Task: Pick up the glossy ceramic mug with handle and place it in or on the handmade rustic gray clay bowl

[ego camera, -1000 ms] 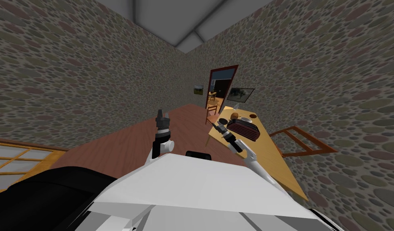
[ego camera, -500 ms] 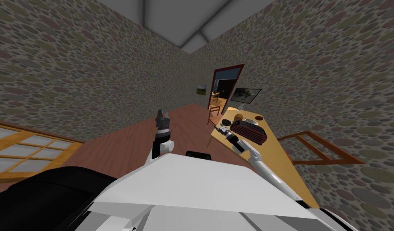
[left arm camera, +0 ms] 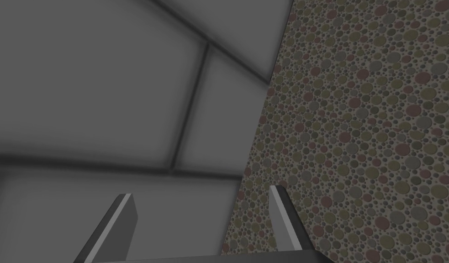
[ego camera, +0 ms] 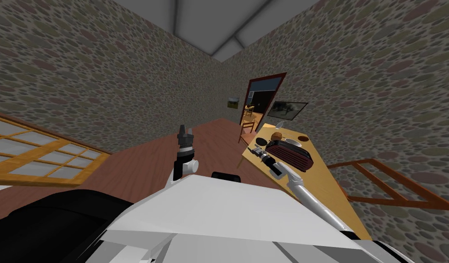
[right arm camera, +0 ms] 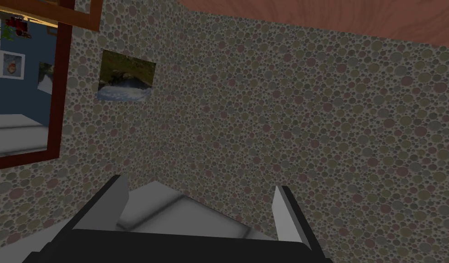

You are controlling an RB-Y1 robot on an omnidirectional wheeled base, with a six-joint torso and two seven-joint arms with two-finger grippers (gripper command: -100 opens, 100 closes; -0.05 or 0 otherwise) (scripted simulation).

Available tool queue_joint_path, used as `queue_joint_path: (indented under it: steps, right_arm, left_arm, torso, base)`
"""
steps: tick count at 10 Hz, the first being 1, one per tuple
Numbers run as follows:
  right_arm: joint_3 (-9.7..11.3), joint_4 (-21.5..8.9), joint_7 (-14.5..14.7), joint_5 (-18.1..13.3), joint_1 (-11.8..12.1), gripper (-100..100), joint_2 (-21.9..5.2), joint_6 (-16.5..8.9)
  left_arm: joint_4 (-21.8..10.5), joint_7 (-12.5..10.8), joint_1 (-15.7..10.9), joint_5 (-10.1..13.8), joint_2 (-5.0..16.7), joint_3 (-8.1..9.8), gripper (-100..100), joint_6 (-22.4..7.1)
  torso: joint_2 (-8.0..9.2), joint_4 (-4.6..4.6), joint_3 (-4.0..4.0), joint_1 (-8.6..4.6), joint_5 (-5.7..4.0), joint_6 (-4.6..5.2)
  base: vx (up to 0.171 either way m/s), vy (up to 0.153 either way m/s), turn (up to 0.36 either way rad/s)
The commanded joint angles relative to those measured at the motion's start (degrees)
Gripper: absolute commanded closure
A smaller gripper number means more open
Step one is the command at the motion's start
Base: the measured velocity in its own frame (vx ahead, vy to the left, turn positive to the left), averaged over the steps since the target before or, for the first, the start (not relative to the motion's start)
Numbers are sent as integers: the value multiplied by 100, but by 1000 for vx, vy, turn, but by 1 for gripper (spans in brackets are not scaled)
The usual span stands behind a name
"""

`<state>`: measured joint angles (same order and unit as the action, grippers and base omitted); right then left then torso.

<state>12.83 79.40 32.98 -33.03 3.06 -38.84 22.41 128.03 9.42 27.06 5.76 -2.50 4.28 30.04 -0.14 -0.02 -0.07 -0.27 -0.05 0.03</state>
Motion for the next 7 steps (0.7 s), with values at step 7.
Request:
queue_joint_path:
  steps: [7]
  right_arm:
    - [-146, -774, 460, -557, 380, -100, -370, -552]
  left_arm:
    - [0, 0, 1, 0, 0, 0, 0, 0]
  torso:
    - [0, 0, 0, 4, -1, 2]
  base:
    - [43, -60, 116]
